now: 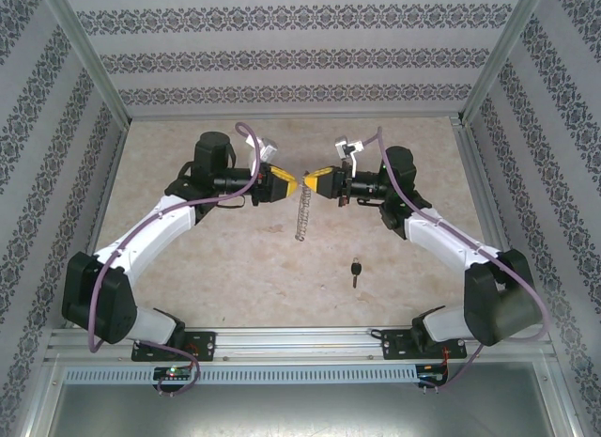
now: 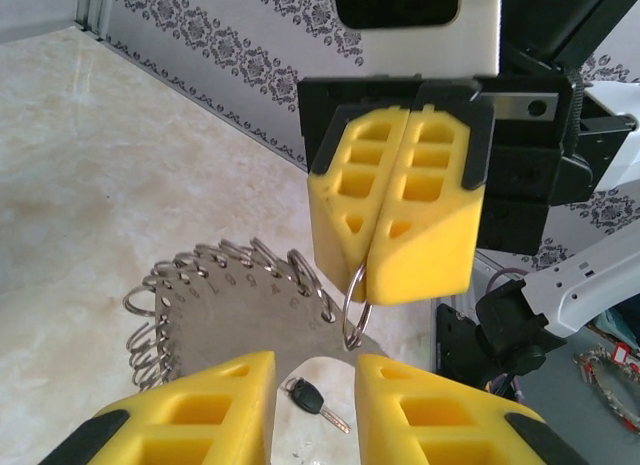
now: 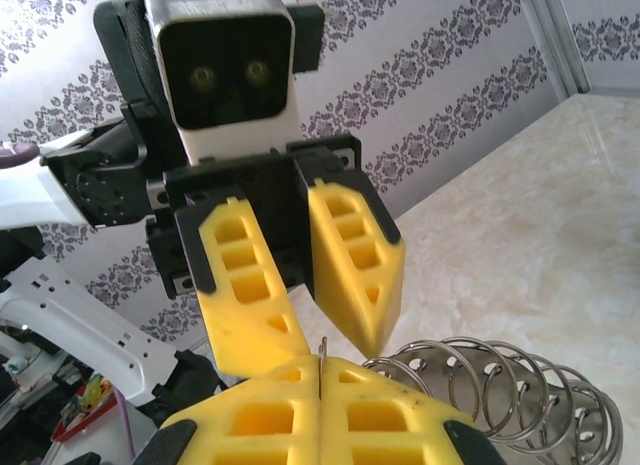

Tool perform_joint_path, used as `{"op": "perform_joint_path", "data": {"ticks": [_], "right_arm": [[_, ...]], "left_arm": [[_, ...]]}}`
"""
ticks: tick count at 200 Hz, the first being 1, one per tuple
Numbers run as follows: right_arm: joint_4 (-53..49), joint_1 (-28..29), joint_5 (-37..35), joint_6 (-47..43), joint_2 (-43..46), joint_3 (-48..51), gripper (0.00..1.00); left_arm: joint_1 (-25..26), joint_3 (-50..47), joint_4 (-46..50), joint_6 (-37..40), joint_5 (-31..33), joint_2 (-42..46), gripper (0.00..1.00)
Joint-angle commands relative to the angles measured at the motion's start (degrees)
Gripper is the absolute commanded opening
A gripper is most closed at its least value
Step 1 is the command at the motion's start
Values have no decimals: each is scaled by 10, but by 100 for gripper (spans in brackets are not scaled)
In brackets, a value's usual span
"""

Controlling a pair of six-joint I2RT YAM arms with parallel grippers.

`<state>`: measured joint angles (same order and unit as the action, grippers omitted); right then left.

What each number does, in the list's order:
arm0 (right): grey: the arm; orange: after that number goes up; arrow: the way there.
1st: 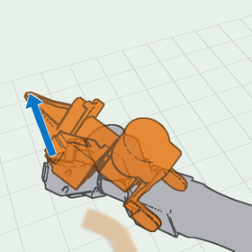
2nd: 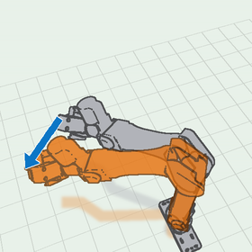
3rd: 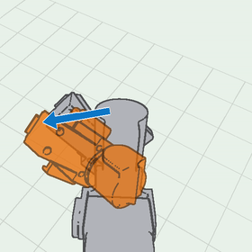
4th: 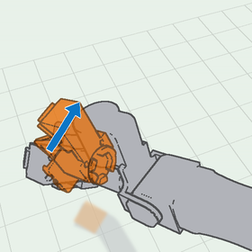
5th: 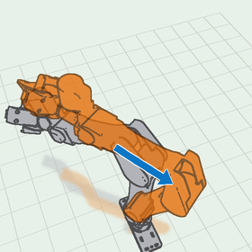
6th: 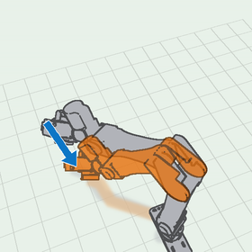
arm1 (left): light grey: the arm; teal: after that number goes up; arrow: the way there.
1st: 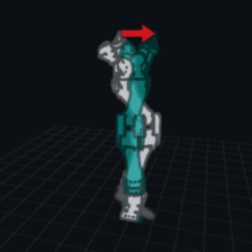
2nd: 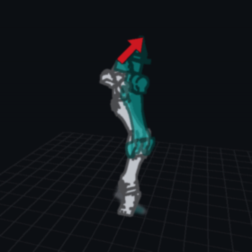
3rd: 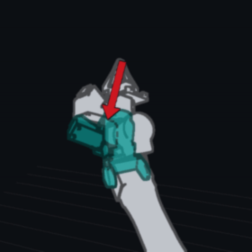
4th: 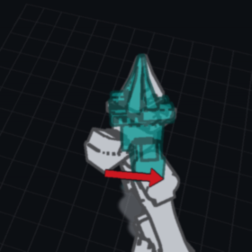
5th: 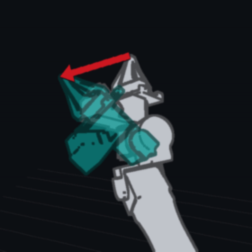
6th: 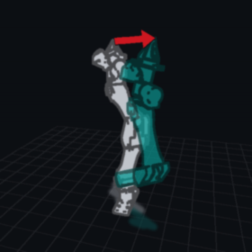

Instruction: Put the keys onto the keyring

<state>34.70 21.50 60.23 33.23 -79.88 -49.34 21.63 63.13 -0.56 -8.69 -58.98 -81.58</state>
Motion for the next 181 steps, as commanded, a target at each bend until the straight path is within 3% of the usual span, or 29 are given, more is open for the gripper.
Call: {"op": "perform_joint_path", "data": {"ticks": [1,93,181], "right_arm": [[48,-2,-4,9,-7,-26,0],[54,-4,-10,11,-15,-24,0],[58,-3,0,14,-16,-24,0]], "left_arm": [[-4,16,-47,-15,-26,-9,27],[-9,18,-50,-16,-39,-1,26],[-13,16,-125,-71,-59,-20,26]]}}
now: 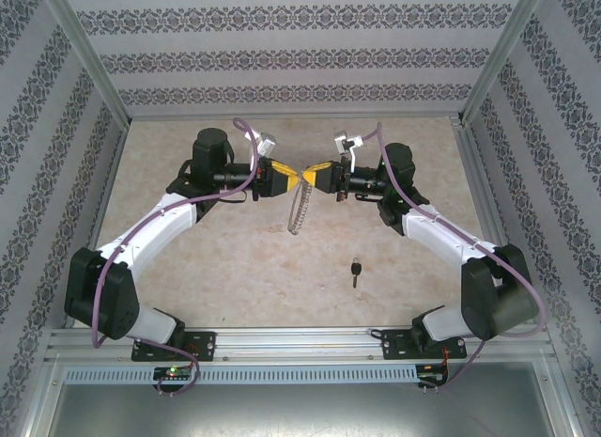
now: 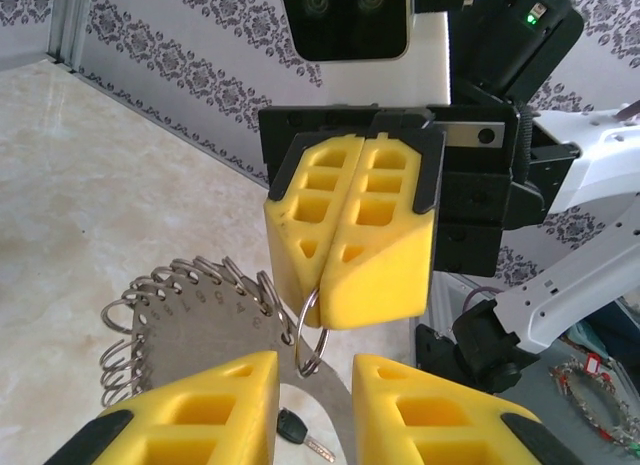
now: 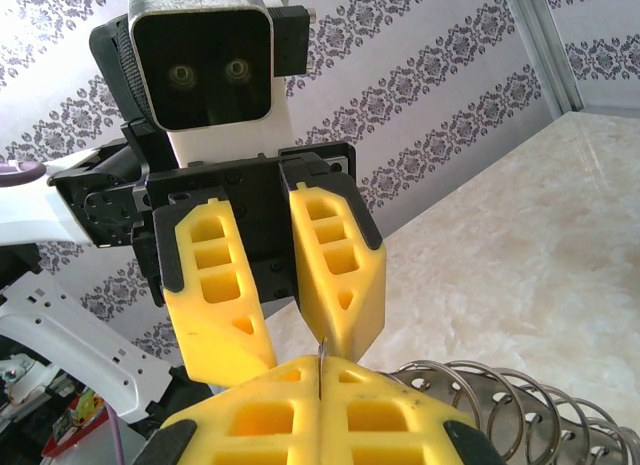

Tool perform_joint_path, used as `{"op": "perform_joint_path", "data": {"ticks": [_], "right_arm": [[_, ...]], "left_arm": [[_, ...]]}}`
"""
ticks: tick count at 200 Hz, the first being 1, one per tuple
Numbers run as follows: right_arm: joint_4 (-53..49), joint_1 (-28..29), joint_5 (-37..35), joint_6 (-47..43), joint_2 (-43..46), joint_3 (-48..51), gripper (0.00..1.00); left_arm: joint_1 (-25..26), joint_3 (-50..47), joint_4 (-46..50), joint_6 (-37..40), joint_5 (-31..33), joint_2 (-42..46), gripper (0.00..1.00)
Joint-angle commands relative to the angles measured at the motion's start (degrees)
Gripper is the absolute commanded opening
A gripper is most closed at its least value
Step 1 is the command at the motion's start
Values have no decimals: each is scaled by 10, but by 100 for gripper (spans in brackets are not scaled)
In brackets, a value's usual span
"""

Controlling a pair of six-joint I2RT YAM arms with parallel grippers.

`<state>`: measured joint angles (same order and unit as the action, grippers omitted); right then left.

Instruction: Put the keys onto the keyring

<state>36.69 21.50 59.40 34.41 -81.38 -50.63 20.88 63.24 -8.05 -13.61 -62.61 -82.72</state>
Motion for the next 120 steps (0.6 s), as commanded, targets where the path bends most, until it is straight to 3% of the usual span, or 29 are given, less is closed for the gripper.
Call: {"op": "perform_joint_path", "data": {"ticks": [1,120], "right_arm": [[39,-3,8,3,-1,-11,0],[46,-2,8,6,-8,-16,0]], "left_arm": [[-5,15,-50,-22,-22,-9,26],[-4,21,-91,-57,-49,-35,21]]}}
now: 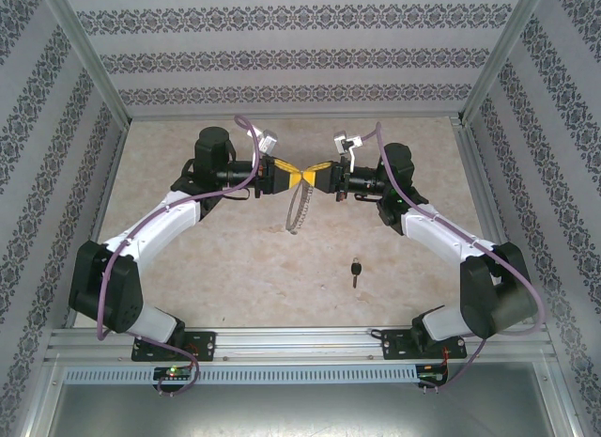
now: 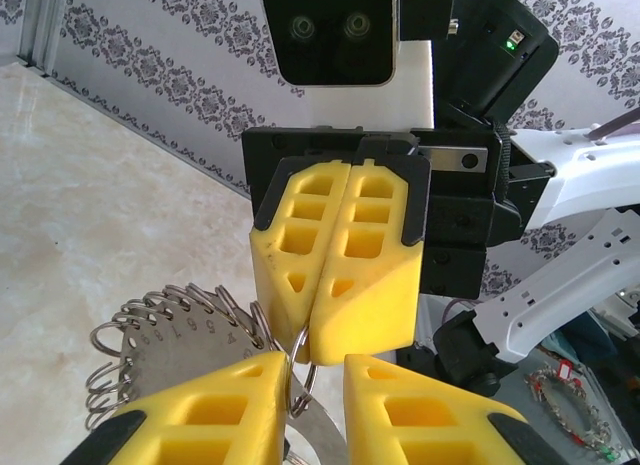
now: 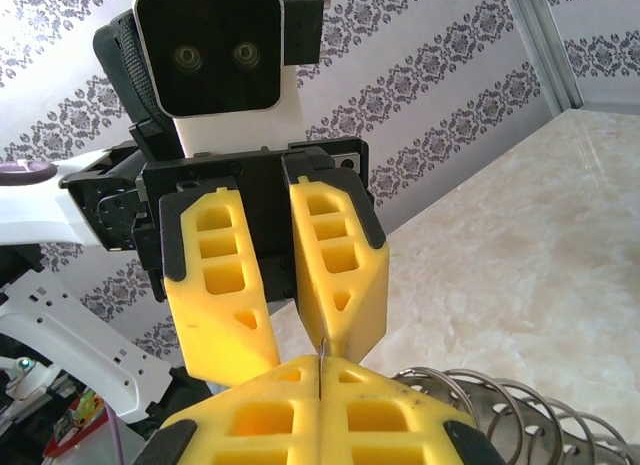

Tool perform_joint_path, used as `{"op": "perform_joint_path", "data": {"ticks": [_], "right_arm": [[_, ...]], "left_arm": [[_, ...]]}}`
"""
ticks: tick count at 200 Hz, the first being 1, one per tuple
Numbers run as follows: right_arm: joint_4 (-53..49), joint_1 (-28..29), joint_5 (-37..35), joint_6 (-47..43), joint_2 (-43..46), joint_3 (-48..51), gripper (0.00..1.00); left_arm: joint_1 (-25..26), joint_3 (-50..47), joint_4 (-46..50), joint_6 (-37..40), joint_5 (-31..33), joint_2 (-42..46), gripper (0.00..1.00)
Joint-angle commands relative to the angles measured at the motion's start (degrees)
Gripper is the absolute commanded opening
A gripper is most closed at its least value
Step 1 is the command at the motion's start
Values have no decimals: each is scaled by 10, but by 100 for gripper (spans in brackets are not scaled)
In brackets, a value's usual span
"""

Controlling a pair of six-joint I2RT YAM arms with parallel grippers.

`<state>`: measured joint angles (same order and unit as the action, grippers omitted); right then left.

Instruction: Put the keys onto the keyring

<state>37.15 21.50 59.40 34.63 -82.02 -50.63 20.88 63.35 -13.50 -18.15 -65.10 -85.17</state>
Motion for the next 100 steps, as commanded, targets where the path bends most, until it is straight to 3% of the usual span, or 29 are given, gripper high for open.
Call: {"op": "perform_joint_path", "data": {"ticks": [1,100], "right_arm": [[41,-2,8,3,-2,-16,0],[43,-3,0,5,-9,-19,0]], "left_arm": [[-4,20,-37,-11,-24,-11,21],[-3,6,-41,-11,-37,-11,12]]}}
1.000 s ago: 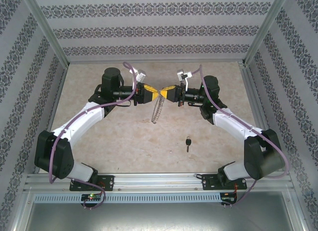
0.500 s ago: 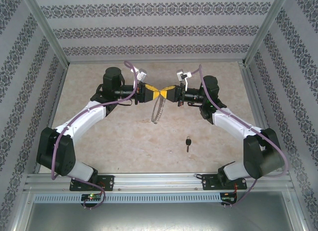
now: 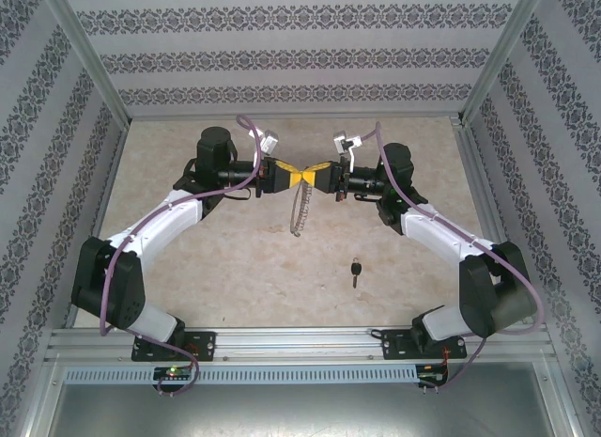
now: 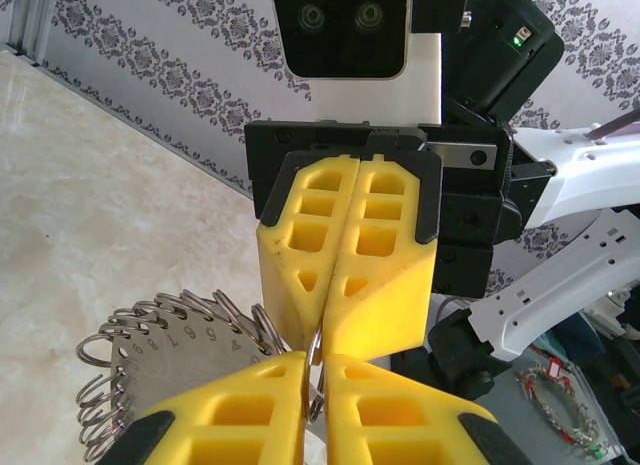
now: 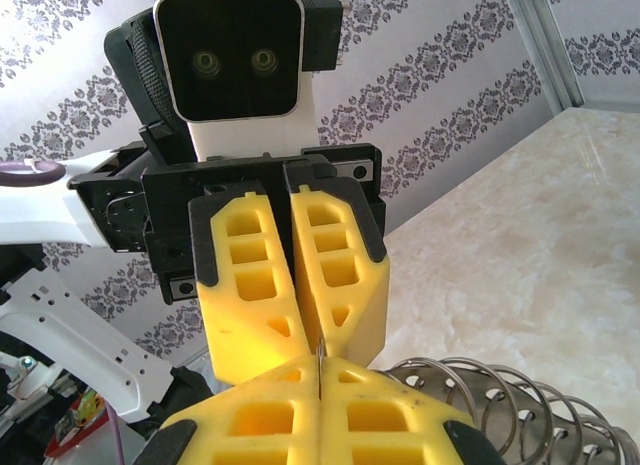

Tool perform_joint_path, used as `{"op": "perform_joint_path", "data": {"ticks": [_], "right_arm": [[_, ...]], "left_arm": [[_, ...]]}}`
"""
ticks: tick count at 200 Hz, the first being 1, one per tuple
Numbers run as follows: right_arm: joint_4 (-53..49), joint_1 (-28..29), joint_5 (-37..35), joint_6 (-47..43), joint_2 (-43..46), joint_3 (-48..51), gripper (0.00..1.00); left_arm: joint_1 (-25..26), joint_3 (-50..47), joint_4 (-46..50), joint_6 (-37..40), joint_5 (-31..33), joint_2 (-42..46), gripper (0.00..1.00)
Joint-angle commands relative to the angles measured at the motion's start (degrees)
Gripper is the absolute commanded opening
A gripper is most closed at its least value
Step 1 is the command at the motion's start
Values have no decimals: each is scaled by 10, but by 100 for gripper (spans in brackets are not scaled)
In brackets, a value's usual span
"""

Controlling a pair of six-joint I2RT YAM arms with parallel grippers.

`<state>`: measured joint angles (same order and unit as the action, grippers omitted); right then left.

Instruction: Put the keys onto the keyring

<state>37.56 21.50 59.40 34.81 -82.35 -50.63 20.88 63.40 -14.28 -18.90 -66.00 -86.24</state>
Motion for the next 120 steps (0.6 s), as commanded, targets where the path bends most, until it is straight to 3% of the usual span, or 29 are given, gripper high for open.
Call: {"op": "perform_joint_path", "data": {"ticks": [1,34,69,120], "right_arm": [[40,-3,0,4,-6,-19,0],[41,-3,-3,6,-10,-20,0],[43,-3,-4,7,-11,-20,0],[45,-2,-9,11,-14,-20,0]], "left_arm": [[-3,6,-33,-4,-28,0,12],[-2,3,-32,-4,-35,1,11],[-1,1,-32,-1,-36,3,0],[-1,-2,-16,15,-27,7,0]]}}
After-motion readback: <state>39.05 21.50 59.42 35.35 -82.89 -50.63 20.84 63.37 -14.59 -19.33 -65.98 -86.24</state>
